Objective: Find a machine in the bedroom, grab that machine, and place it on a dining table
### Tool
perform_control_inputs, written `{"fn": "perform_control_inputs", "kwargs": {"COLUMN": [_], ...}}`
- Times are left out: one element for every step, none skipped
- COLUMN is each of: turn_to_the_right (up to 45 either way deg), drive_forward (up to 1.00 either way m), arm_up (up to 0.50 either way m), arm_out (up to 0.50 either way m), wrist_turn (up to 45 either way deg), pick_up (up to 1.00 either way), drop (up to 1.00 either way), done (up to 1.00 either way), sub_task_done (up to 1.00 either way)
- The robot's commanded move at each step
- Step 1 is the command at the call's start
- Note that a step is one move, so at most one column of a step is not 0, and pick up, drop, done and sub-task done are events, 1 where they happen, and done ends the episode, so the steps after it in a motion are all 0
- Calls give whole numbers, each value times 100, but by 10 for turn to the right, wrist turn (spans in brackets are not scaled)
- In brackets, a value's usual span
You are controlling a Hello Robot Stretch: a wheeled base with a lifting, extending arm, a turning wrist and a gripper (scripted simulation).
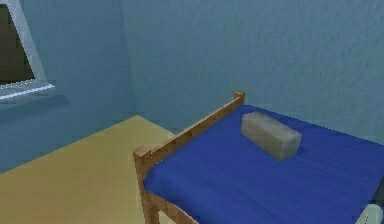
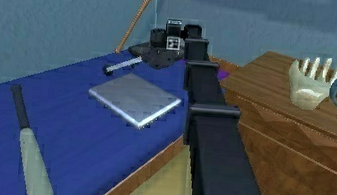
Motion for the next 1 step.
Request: {"fn": "perform_control_inputs", "kwargs": {"turn_to_the_right": [0], "drive_forward": [0], "arm_up": [0], "arm_out": [0], "wrist_turn": [180], "pick_up": [0], "drop": [0], "done": [0], "sub_task_done": [0]}}
